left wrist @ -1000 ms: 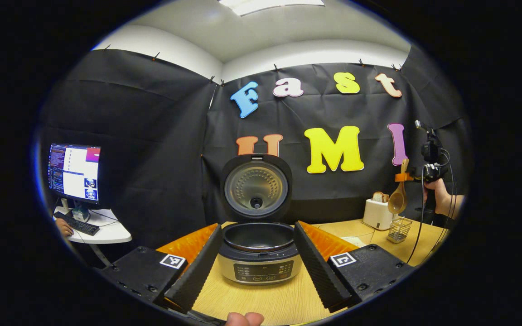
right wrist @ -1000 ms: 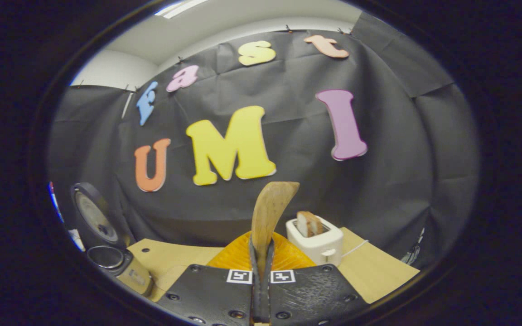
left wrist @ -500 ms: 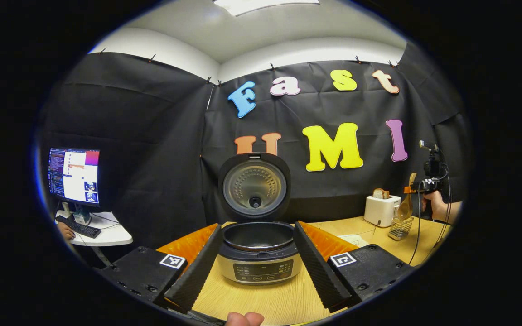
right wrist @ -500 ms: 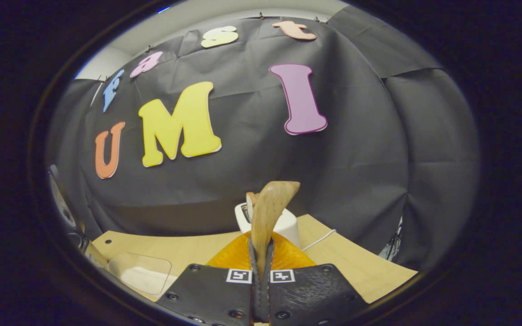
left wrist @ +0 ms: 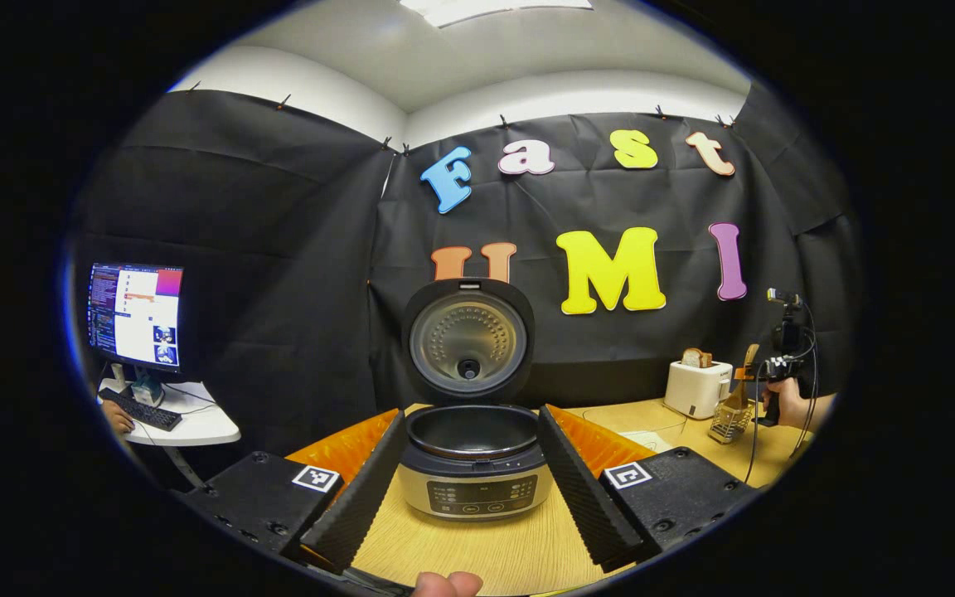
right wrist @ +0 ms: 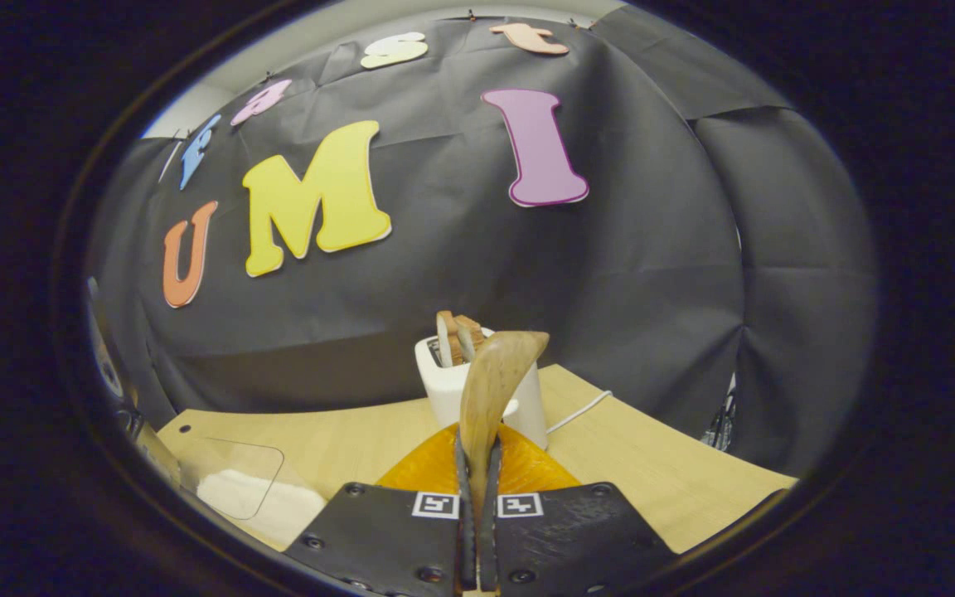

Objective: Close the left gripper, press the button to open the rice cooker; take a wooden spoon from the chopstick holder with the right hand, scoop a spoonful of rice and pour it into the rice cooker, then put the wooden spoon back into the chopstick holder.

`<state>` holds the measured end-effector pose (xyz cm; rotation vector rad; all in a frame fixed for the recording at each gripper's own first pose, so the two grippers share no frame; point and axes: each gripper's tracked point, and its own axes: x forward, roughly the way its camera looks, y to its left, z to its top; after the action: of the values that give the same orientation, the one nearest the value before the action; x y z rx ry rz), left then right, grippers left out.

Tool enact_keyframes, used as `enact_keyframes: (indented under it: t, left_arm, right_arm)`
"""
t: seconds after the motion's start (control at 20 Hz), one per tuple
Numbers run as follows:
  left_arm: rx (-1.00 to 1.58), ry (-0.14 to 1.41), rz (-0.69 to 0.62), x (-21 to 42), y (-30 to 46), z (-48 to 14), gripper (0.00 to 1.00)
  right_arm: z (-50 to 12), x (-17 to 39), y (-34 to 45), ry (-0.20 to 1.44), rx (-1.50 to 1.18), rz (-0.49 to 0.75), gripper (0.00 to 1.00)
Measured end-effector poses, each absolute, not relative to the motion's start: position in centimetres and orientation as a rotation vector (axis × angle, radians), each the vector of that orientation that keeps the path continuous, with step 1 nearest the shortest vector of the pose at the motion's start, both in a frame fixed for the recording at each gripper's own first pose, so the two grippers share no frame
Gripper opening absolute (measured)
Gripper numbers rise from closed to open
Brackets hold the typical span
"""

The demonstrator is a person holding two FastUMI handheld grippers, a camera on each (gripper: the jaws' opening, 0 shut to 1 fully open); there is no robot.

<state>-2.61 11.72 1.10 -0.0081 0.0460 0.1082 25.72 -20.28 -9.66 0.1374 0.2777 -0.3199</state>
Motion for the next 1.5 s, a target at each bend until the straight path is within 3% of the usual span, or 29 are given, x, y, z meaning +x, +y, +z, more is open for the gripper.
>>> enact_keyframes:
  t: [0.2, 0.35, 0.45, 0.5, 0.6, 0.75, 0.9, 0.95, 1.0, 1.1, 1.25, 1.35, 1.5]
  left_arm:
    - [-0.010, 0.044, 0.104, -2.8, 11.6, 1.2, 0.99]
    - [-0.014, 0.039, 0.104, -2.8, 11.6, 1.4, 0.99]
    - [-0.017, 0.037, 0.105, -2.8, 11.6, 1.5, 1.00]
    - [-0.020, 0.036, 0.105, -2.8, 11.7, 1.5, 0.99]
    - [-0.024, 0.033, 0.104, -2.9, 11.6, 1.7, 1.00]
    - [-0.026, 0.011, 0.118, -2.8, 11.7, 2.1, 0.99]
    - [-0.043, 0.016, 0.123, -2.2, 11.6, 1.9, 1.00]
    - [-0.036, 0.027, 0.112, -1.6, 11.3, 2.1, 0.99]
    - [-0.023, 0.035, 0.095, -0.8, 10.9, 2.7, 1.00]
    - [-0.012, 0.037, 0.077, 1.3, 10.6, 4.5, 1.00]
    - [-0.003, 0.030, 0.071, 4.8, 10.4, 8.2, 1.00]
    - [0.011, 0.054, 0.056, 7.4, 10.2, 10.2, 1.00]
    - [-0.003, 0.070, 0.062, 10.9, 10.8, 13.2, 1.00]
  right_arm:
    - [-10.4, 25.2, -20.4, 0.304, 0.166, -0.316, 0.06]
    - [-9.0, 24.8, -20.5, 0.270, 0.176, -0.299, 0.16]
    - [-8.2, 23.7, -21.1, 0.248, 0.178, -0.308, 0.43]
    - [-7.6, 23.3, -21.9, 0.232, 0.170, -0.324, 0.66]
    - [-6.6, 22.6, -23.4, 0.198, 0.132, -0.355, 0.82]
    - [-3.5, 20.9, -24.6, 0.137, 0.115, -0.370, 0.94]
    - [1.0, 19.3, -24.0, 0.048, 0.075, -0.331, 0.95]
    - [2.5, 18.5, -23.7, 0.018, 0.046, -0.313, 0.90]
    - [4.1, 17.8, -22.9, -0.011, 0.013, -0.291, 0.95]
    - [6.4, 16.1, -20.4, -0.065, -0.065, -0.221, 0.95]
    - [5.0, 13.4, -14.8, -0.065, -0.183, -0.041, 0.92]
    - [2.6, 11.8, -12.2, -0.022, -0.174, 0.065, 0.96]
    - [-1.0, 9.3, -11.0, 0.033, -0.108, 0.113, 0.95]
